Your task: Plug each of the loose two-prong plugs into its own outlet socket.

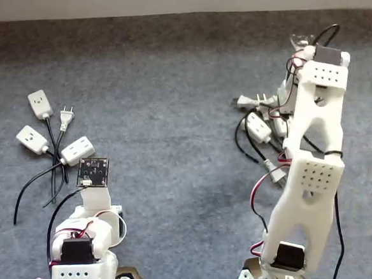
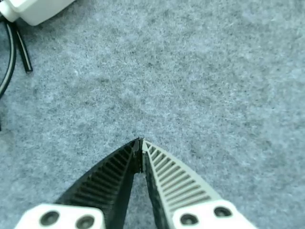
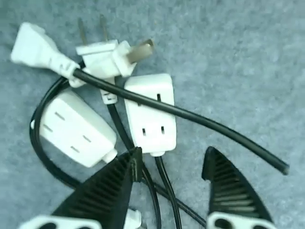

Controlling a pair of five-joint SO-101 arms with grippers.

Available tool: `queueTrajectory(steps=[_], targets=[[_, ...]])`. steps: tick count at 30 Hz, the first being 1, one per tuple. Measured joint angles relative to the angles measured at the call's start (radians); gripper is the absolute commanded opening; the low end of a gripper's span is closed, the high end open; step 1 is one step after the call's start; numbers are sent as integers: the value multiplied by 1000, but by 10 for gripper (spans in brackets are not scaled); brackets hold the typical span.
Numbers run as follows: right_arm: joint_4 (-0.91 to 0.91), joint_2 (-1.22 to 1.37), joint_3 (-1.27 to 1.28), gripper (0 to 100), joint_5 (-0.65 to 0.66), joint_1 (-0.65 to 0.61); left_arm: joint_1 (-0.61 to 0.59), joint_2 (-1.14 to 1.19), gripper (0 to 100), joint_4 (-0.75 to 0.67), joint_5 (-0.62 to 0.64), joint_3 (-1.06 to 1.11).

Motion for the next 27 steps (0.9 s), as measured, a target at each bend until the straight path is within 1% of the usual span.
queueTrajectory(steps=[5, 14, 22, 27], targets=[[0, 137, -78, 250, 2, 3, 0, 0, 7, 0, 0, 0], [2, 252, -256, 250, 8, -23, 0, 0, 7, 0, 0, 0], [5, 252, -282, 250, 8, -63, 0, 0, 7, 0, 0, 0], [5, 215, -281, 250, 8, -110, 0, 0, 7, 0, 0, 0]])
